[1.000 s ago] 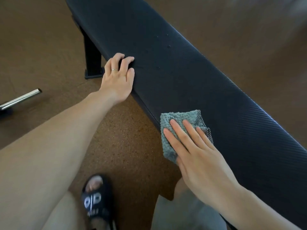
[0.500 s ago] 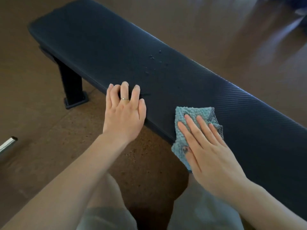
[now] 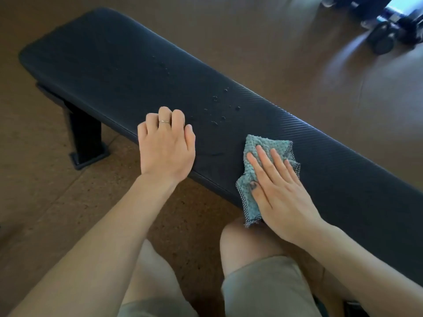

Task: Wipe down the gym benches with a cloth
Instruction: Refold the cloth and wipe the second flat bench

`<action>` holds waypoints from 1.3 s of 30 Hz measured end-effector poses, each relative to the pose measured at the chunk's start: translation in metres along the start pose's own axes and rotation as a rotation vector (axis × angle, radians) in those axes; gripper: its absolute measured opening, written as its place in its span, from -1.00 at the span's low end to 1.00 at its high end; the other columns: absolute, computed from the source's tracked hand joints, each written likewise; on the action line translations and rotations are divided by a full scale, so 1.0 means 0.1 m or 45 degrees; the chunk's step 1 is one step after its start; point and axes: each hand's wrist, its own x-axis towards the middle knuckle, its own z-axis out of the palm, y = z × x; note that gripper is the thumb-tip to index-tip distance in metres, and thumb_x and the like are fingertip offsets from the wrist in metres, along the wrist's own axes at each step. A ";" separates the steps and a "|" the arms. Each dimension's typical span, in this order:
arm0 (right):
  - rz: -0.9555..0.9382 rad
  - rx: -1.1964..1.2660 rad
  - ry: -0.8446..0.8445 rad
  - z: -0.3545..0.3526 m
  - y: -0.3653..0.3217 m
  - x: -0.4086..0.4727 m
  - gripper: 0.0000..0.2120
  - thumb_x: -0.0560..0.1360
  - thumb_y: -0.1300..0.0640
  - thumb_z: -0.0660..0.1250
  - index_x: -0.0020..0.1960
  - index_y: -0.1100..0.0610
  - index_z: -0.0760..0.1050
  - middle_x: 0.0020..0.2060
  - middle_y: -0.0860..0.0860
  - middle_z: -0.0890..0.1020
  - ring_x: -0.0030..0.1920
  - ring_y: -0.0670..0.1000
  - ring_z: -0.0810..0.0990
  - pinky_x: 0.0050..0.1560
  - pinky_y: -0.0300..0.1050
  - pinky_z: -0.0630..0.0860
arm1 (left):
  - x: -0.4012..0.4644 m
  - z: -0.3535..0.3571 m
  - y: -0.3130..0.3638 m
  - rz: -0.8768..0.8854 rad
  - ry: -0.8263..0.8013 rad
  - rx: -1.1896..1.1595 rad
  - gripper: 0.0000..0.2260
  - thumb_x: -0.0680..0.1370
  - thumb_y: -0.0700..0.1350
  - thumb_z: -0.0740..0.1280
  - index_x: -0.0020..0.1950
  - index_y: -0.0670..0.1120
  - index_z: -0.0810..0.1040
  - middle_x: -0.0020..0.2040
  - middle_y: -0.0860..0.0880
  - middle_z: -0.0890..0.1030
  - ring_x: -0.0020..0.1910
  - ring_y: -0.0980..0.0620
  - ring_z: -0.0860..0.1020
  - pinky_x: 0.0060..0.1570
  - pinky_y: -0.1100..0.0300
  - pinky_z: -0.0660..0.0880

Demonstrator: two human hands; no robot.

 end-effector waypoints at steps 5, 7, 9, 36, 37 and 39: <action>0.004 0.068 0.066 -0.17 0.22 0.65 -0.44 0.68 -0.13 -0.22 0.66 -0.12 -0.23 0.65 -0.11 -0.20 0.64 0.02 -0.26 0.61 0.00 -0.26 | 0.02 0.01 -0.03 0.019 0.015 -0.090 -0.66 0.69 0.02 -0.03 0.18 -0.13 0.43 0.21 -0.17 0.51 0.12 -0.21 0.46 0.14 -0.11 0.40; 0.076 0.107 0.098 -0.25 0.28 1.09 -0.44 0.70 -0.10 -0.16 0.66 -0.10 -0.21 0.66 -0.09 -0.19 0.64 0.04 -0.24 0.62 0.05 -0.24 | 0.02 0.02 -0.06 0.045 0.045 -0.119 -0.69 0.69 0.02 -0.02 0.17 -0.12 0.42 0.19 -0.14 0.49 0.11 -0.17 0.43 0.13 -0.09 0.37; 0.105 0.111 0.095 -0.33 0.26 1.41 -0.45 0.71 -0.09 -0.15 0.67 -0.08 -0.20 0.66 -0.06 -0.17 0.64 0.08 -0.23 0.62 0.09 -0.22 | 0.03 0.02 -0.08 0.067 0.055 -0.156 -0.70 0.69 0.02 -0.02 0.15 -0.10 0.42 0.17 -0.11 0.47 0.10 -0.15 0.41 0.13 -0.06 0.34; -0.253 -0.005 0.111 -0.16 0.29 0.72 -0.43 0.68 -0.14 -0.20 0.67 -0.09 -0.13 0.66 -0.06 -0.07 0.66 0.10 -0.12 0.63 0.12 -0.08 | 0.01 0.08 -0.09 0.024 0.124 -0.171 -0.81 0.68 -0.01 0.03 0.06 -0.04 0.39 0.08 -0.01 0.40 0.02 0.01 0.28 0.08 0.02 0.27; -0.241 0.011 0.135 -0.21 0.33 0.92 -0.42 0.67 -0.14 -0.21 0.67 -0.09 -0.11 0.67 -0.05 -0.05 0.66 0.11 -0.09 0.63 0.12 -0.07 | 0.01 0.08 -0.08 0.023 0.123 -0.171 -0.81 0.68 -0.01 0.03 0.06 -0.04 0.39 0.08 -0.01 0.39 0.02 0.03 0.26 0.08 0.04 0.26; -0.141 0.056 0.167 -0.34 0.35 1.43 -0.44 0.68 -0.12 -0.19 0.67 -0.09 -0.10 0.67 -0.03 -0.04 0.65 0.14 -0.06 0.62 0.13 -0.07 | 0.02 0.07 -0.08 0.014 0.116 -0.158 -0.81 0.68 0.00 0.02 0.07 -0.04 0.39 0.09 -0.01 0.39 0.02 0.02 0.26 0.09 0.03 0.26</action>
